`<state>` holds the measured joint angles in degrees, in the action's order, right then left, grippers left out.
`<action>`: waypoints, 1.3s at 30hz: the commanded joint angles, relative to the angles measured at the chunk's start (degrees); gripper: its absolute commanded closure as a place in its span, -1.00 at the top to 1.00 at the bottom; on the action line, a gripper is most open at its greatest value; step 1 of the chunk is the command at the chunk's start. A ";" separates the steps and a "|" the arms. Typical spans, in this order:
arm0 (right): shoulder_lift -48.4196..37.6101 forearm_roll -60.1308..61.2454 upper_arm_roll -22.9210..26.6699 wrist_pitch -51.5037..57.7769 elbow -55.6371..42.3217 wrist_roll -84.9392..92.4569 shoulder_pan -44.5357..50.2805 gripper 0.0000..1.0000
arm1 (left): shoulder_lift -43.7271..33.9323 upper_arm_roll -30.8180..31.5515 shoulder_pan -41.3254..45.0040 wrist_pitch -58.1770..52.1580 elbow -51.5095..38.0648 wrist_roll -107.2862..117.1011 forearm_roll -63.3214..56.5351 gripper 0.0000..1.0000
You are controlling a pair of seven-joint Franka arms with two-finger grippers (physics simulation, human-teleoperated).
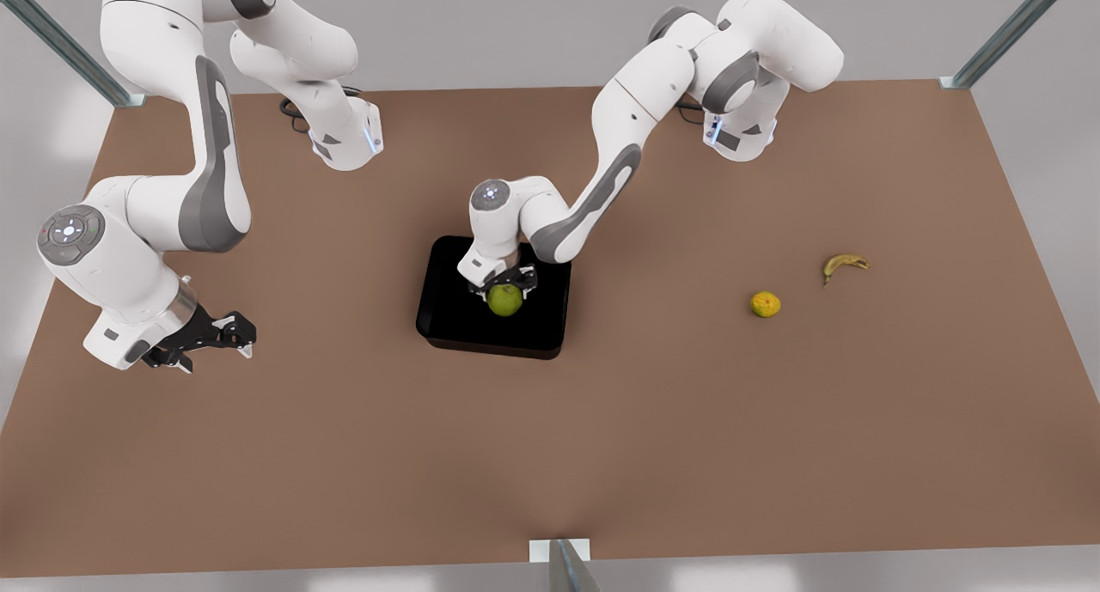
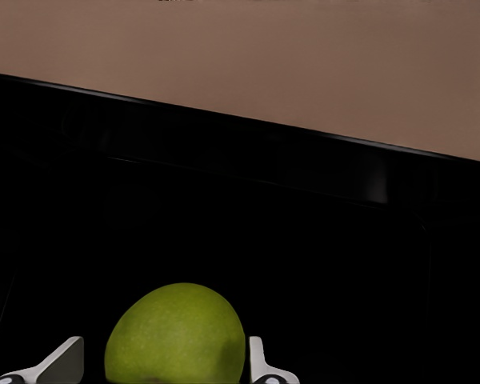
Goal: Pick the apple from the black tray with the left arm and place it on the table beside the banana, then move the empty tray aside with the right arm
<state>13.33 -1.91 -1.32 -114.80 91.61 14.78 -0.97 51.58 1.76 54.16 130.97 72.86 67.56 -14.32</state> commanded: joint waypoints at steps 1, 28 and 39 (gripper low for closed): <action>-0.06 0.07 0.00 0.02 -0.03 0.69 0.00 1.00 | -0.07 0.00 0.07 5.52 0.17 16.64 -0.45 1.00; 0.03 -1.69 -0.79 15.84 -9.08 -49.75 19.51 1.00 | -24.06 -1.06 -31.90 -32.20 7.46 -47.92 11.77 0.74; 3.46 28.02 -4.83 6.17 11.04 -66.02 20.66 1.00 | -27.58 -2.82 -43.88 -1.51 35.51 -66.41 10.19 1.00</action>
<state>16.62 20.70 -6.06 -106.41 101.70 -18.10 19.76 24.06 -1.04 10.30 126.28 108.39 37.96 -4.07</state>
